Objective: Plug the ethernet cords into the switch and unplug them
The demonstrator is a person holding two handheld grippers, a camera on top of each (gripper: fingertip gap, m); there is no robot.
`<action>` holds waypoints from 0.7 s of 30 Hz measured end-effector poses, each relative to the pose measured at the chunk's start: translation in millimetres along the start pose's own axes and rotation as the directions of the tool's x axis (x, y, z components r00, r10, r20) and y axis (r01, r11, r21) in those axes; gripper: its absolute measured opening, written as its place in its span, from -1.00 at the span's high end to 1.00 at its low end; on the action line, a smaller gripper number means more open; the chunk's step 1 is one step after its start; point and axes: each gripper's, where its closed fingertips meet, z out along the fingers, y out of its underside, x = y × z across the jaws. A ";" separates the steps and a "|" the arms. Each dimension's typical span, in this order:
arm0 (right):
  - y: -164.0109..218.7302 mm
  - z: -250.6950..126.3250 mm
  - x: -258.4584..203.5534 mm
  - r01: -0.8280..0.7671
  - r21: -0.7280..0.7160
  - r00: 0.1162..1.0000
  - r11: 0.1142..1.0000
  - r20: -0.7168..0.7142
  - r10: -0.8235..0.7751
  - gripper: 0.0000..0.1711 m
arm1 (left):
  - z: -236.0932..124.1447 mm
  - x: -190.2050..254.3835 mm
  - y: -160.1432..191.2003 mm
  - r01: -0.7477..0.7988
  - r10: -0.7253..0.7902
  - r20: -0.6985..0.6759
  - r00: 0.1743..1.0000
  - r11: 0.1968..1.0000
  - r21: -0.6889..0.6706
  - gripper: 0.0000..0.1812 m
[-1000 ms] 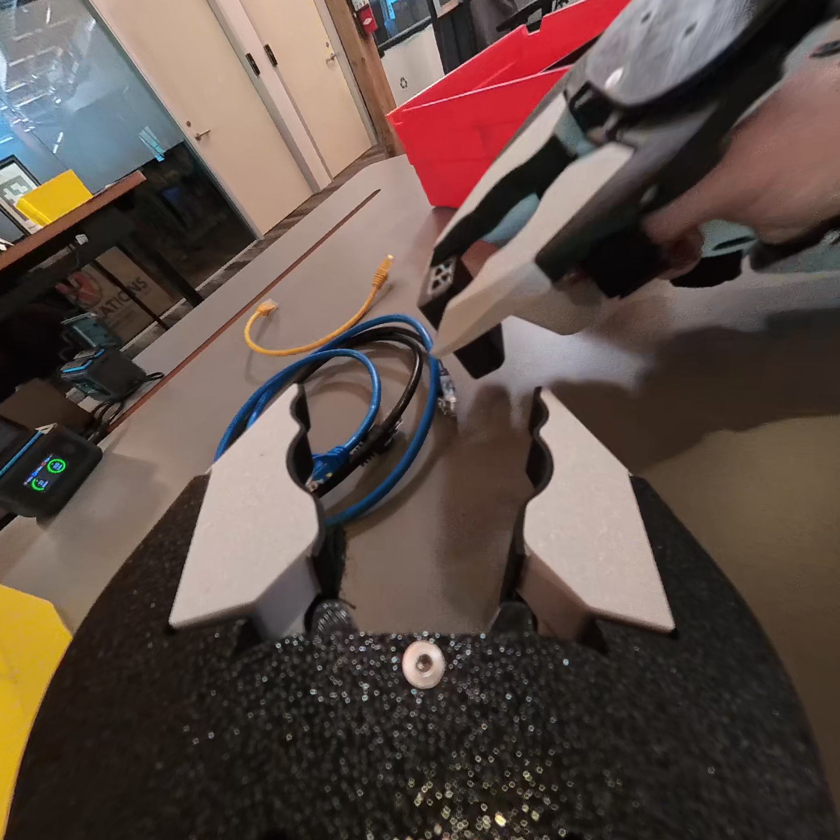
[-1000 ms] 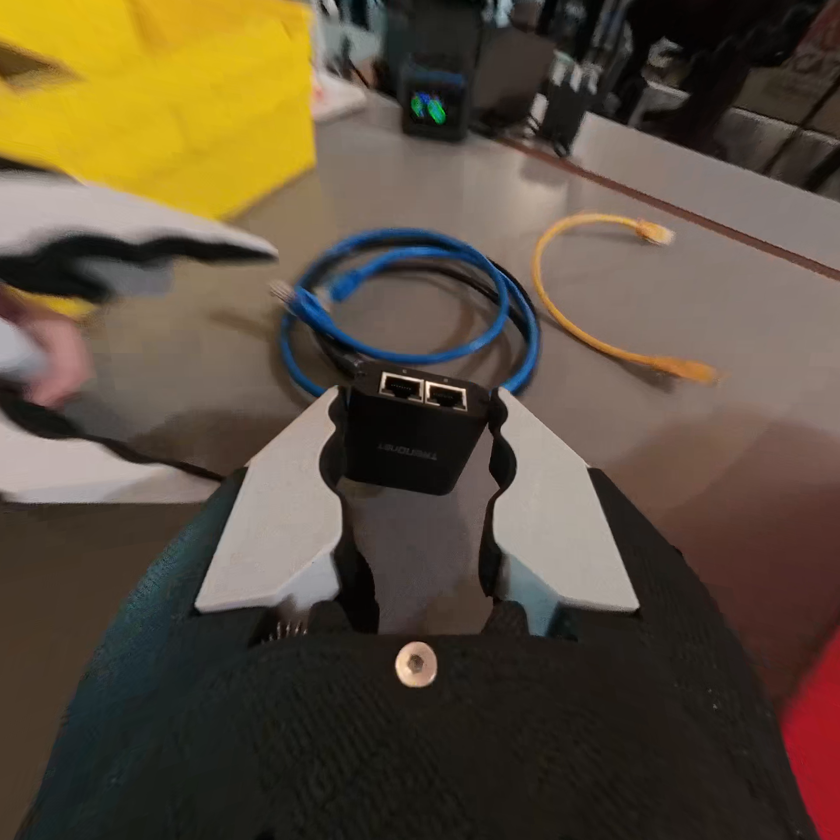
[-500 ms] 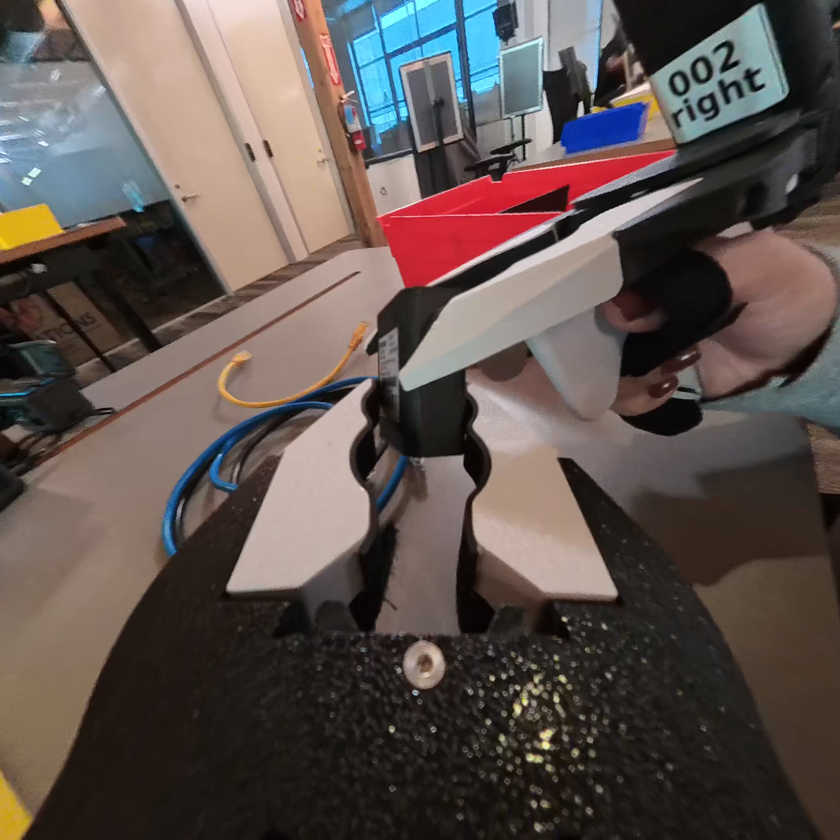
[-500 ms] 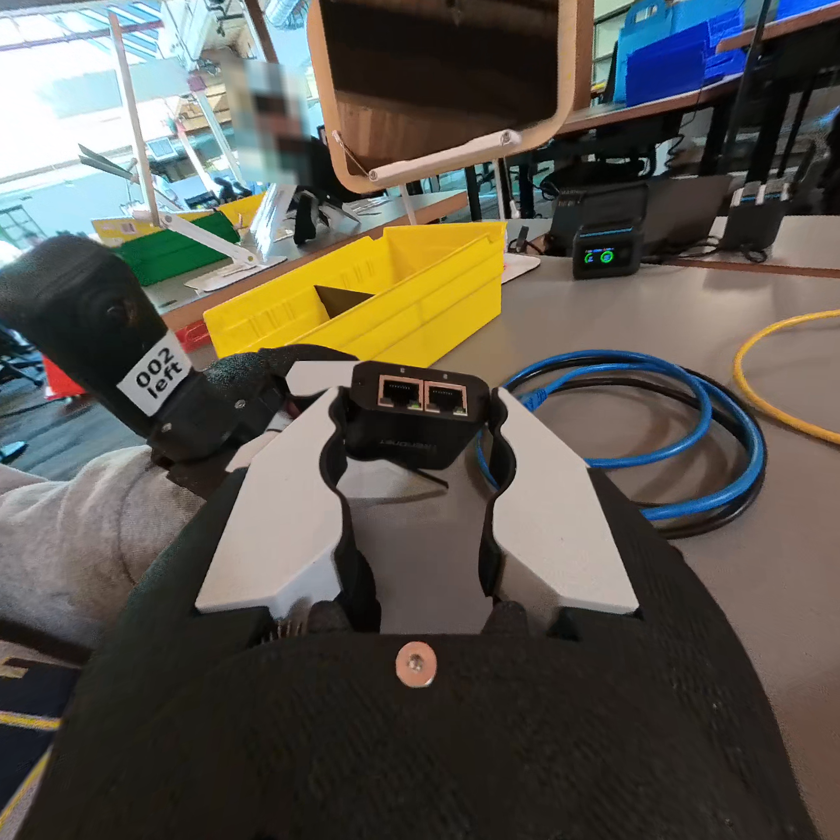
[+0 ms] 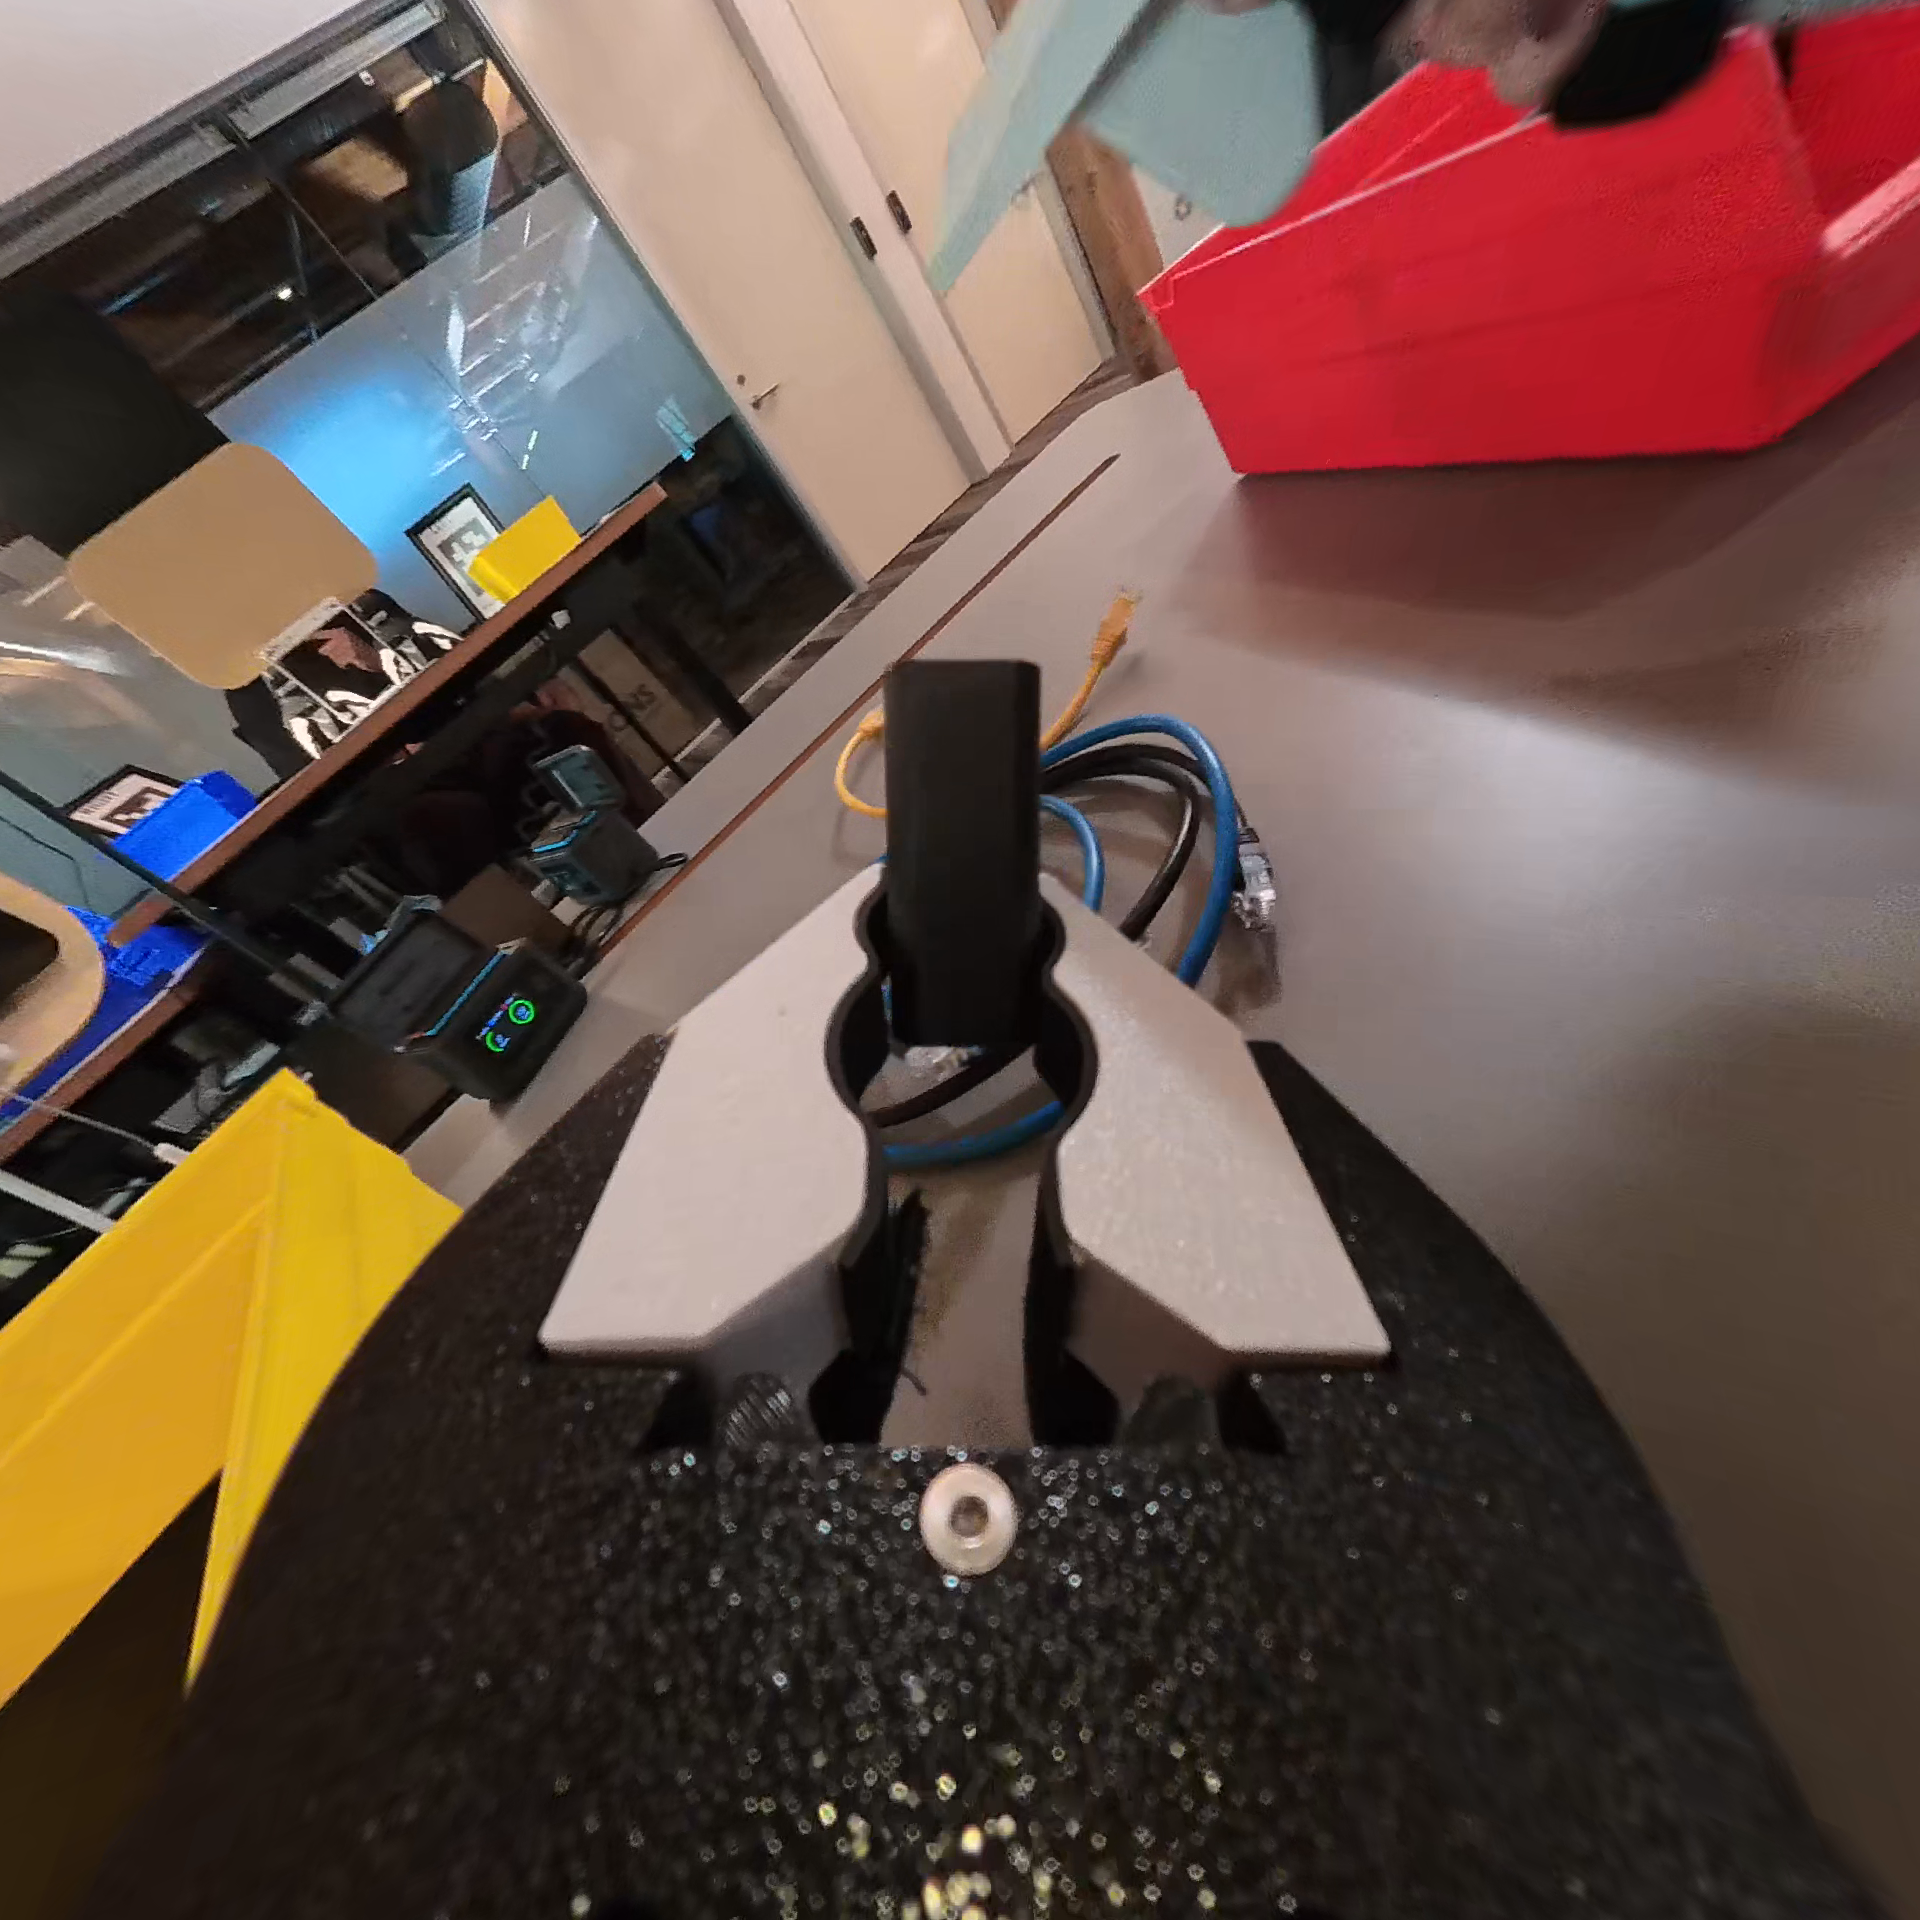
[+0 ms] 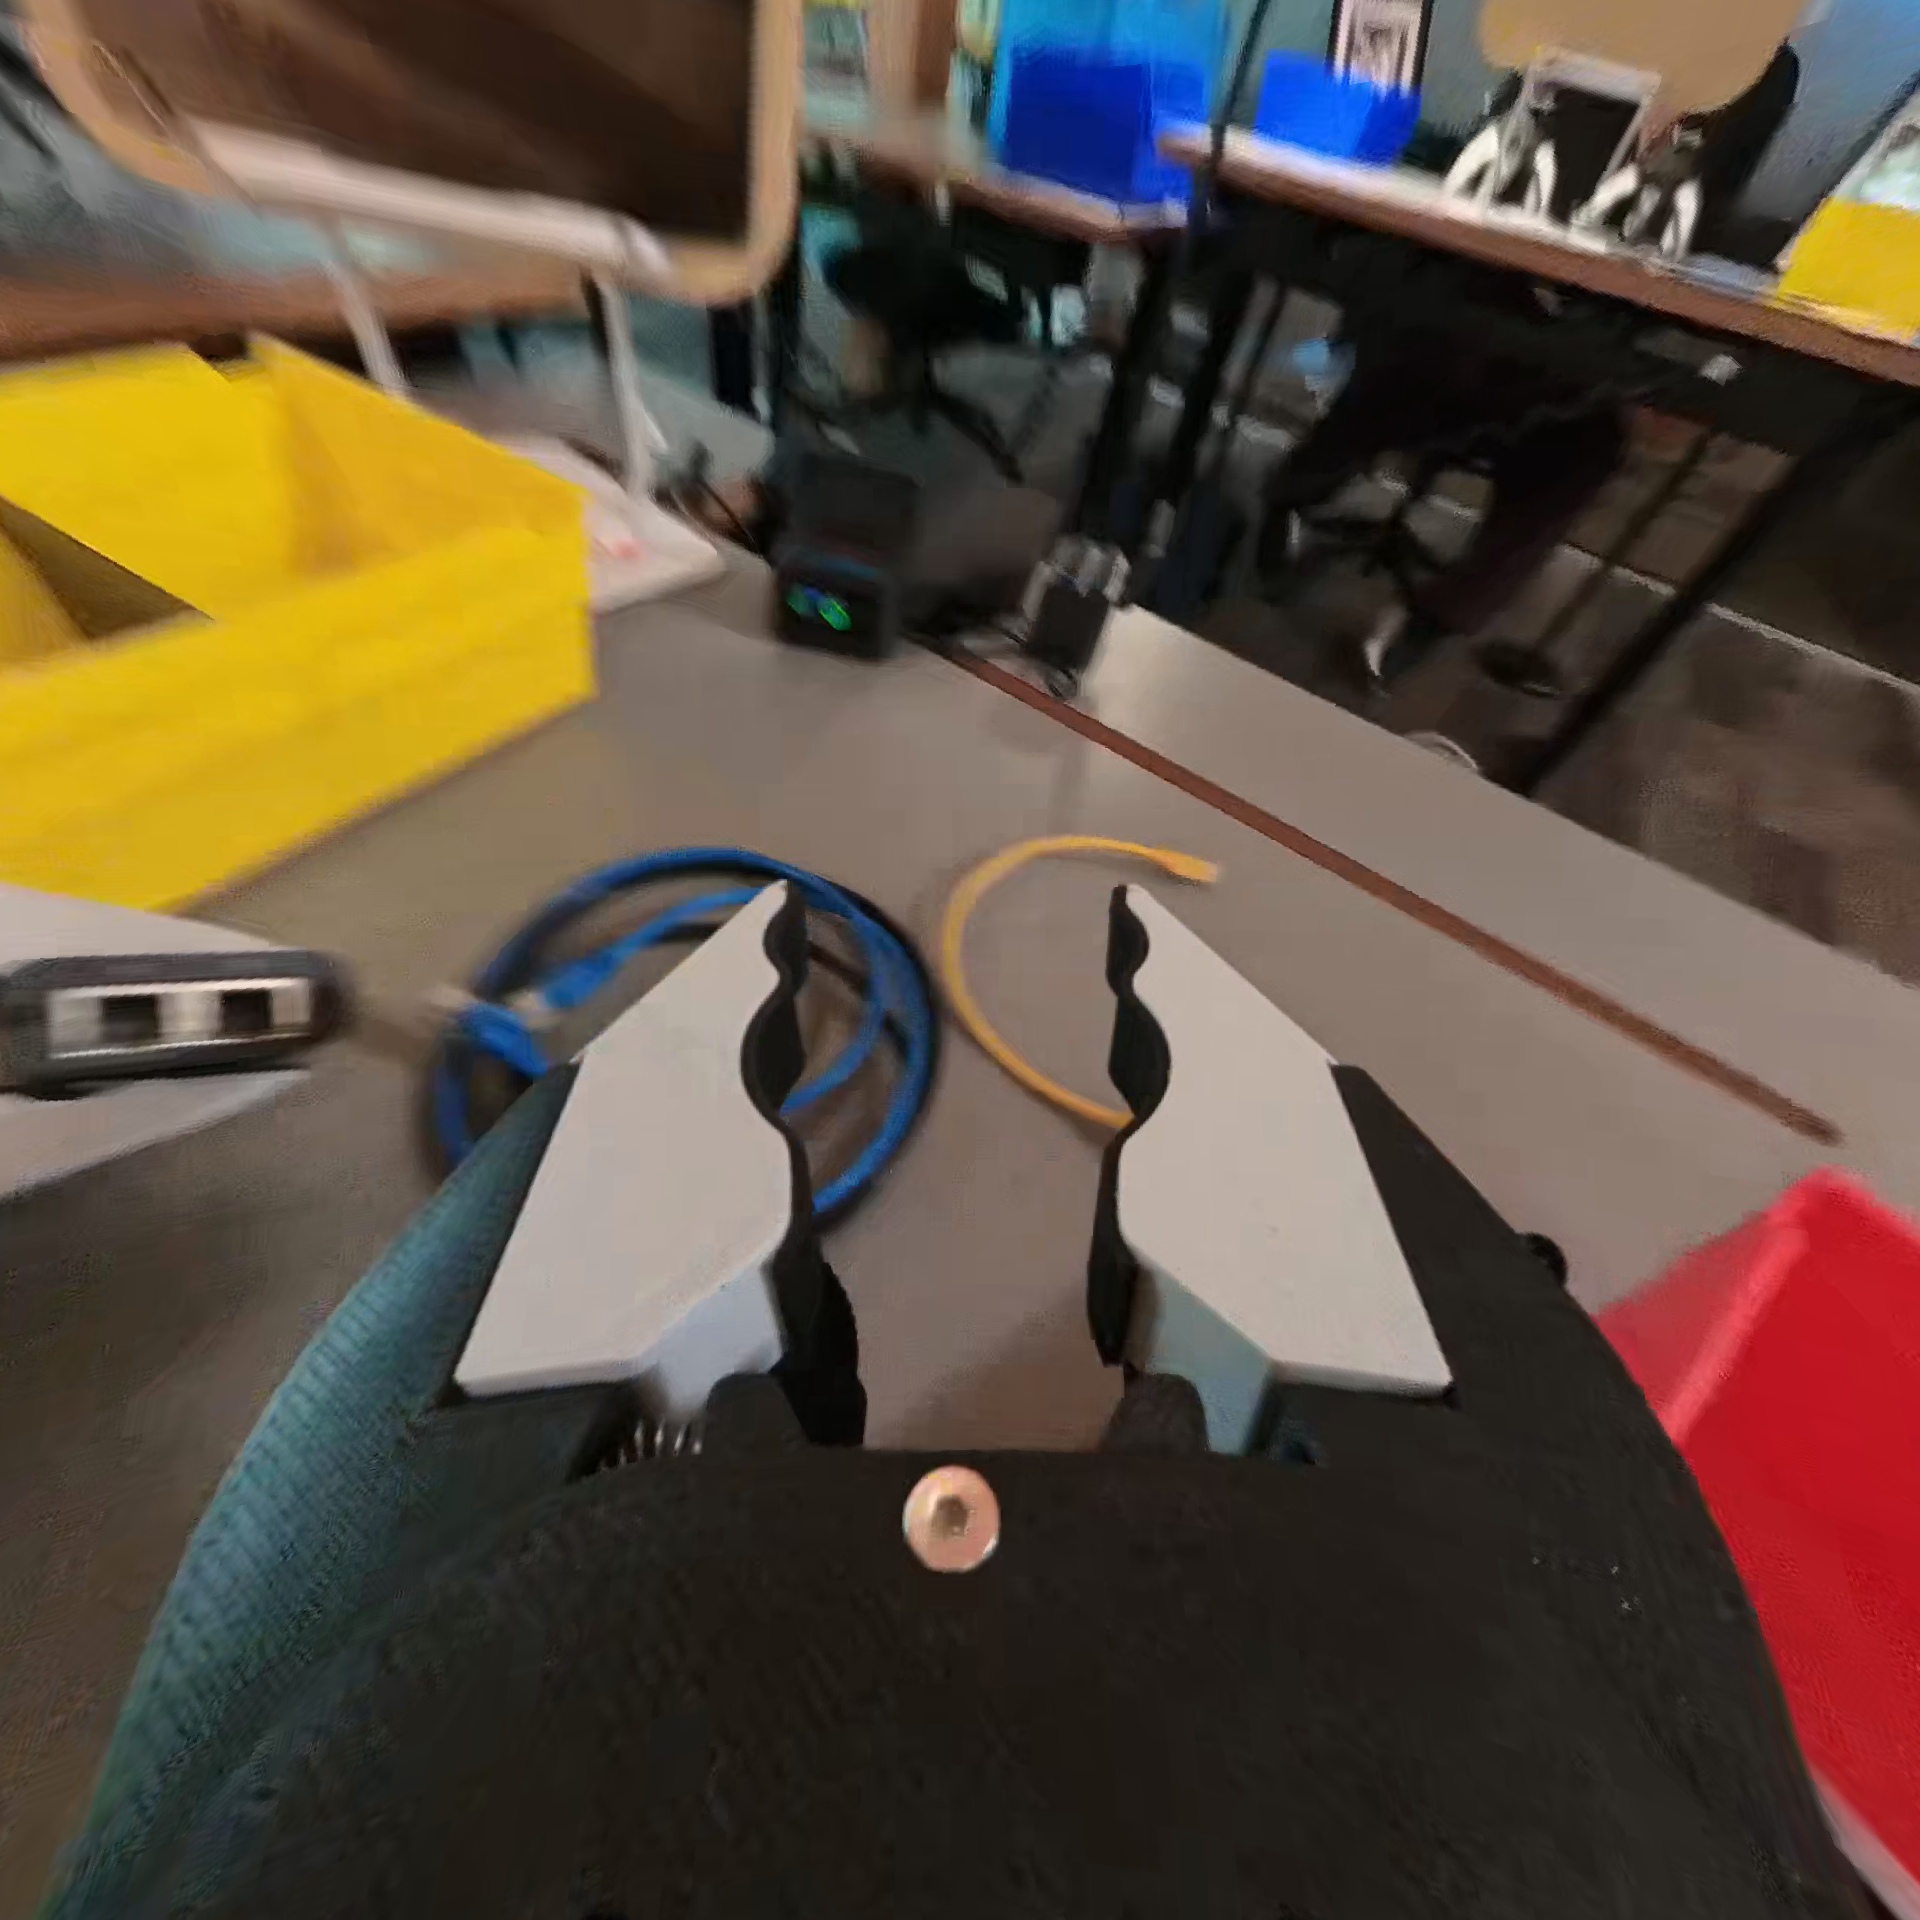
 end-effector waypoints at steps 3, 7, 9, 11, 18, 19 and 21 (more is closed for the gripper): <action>7.6 42.2 39.3 -0.018 -0.187 0.998 0.982 -0.066 0.005 0.29 | 3.4 -4.0 4.8 -0.070 0.071 0.036 0.997 0.997 -0.026 0.77; 40.4 112.0 33.5 -0.265 -0.377 0.954 0.887 0.029 0.298 0.30 | 8.3 -14.4 16.0 -0.156 0.165 0.096 0.982 0.983 -0.092 0.76; 58.9 142.3 24.5 -0.319 -0.443 0.928 0.838 0.033 0.370 0.29 | 10.4 -15.2 20.6 -0.175 0.186 0.092 0.978 0.978 -0.111 0.76; 77.4 167.7 21.2 -0.279 -0.484 0.947 0.829 0.005 0.322 0.29 | 12.3 -13.4 22.6 -0.191 0.202 0.080 0.976 0.974 -0.123 0.76; 106.4 216.0 31.5 -0.145 -0.510 0.988 0.848 -0.127 0.092 0.43 | 12.3 -13.9 26.7 -0.196 0.207 0.070 0.976 0.972 -0.131 0.77; 110.0 218.2 30.3 -0.129 -0.523 0.990 0.843 -0.120 0.077 0.50 | 12.3 -13.8 27.1 -0.199 0.209 0.067 0.976 0.971 -0.134 0.77; 110.8 217.9 25.9 -0.073 -0.532 0.996 0.844 -0.077 0.038 0.79 | 11.5 -14.6 26.7 -0.195 0.206 0.073 0.976 0.972 -0.134 0.77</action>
